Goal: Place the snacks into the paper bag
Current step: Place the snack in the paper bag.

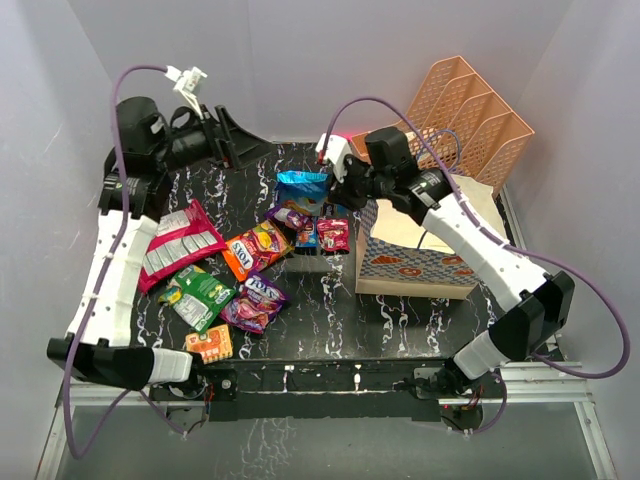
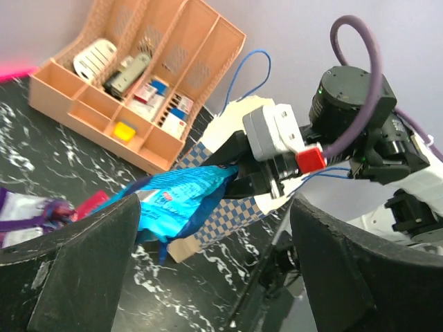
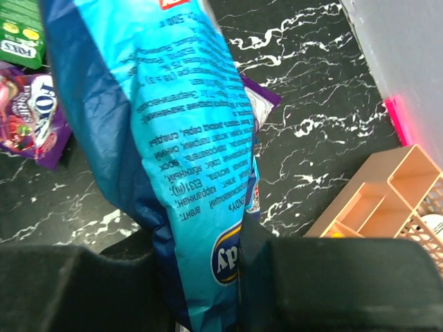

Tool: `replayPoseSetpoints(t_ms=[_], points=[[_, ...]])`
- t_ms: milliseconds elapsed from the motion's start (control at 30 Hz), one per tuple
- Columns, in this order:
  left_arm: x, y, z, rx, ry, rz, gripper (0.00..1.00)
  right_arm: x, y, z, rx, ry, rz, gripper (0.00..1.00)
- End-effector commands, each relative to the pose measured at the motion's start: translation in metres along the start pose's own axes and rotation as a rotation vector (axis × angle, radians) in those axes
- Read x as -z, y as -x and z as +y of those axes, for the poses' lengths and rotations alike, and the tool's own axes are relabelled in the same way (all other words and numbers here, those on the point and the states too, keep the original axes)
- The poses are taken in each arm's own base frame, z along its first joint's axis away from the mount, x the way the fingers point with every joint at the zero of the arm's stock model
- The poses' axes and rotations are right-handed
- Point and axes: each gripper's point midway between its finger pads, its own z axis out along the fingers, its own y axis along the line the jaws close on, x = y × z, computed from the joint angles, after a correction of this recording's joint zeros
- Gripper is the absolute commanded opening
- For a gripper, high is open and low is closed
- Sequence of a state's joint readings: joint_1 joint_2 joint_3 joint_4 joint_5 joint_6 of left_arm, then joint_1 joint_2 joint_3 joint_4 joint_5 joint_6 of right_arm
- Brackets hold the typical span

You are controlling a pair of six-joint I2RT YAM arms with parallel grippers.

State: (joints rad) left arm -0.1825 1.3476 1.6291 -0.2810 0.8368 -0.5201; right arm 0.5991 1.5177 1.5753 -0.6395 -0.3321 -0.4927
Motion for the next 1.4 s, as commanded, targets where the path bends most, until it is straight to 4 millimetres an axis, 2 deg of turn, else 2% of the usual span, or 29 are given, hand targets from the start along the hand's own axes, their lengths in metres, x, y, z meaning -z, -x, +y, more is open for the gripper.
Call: replayPoseSetpoints(t_ms=[0,267,433,533,700,933,1067,1200,1367], points=[[0.032,0.024,-0.026,-0.194,0.003,-0.074,0.89,0.100,0.123,-0.026,0.076,-0.112,-0.386,0.08],[0.049,0.025,-0.013,-0.257,0.093,-0.101,0.91,0.165,0.153,-0.033,0.052,-0.157,-0.488,0.08],[0.050,0.023,-0.006,-0.274,0.111,-0.100,0.91,0.201,0.159,-0.044,0.053,-0.241,-0.509,0.08],[0.048,0.018,0.002,-0.279,0.127,-0.090,0.91,0.226,0.154,-0.051,0.059,-0.313,-0.500,0.08],[0.046,0.011,0.018,-0.281,0.164,-0.078,0.91,0.262,0.125,-0.062,0.065,-0.483,-0.411,0.08],[0.042,0.003,0.034,-0.272,0.191,-0.066,0.92,0.301,0.077,-0.062,0.058,-0.665,-0.267,0.08],[0.040,0.000,0.040,-0.262,0.197,-0.060,0.91,0.300,0.044,-0.053,0.032,-0.659,-0.180,0.08],[0.040,-0.001,0.041,-0.257,0.197,-0.060,0.91,0.290,0.011,-0.045,0.004,-0.632,-0.092,0.08],[0.042,-0.002,0.041,-0.257,0.198,-0.065,0.91,0.274,-0.019,-0.045,-0.033,-0.606,-0.003,0.08]])
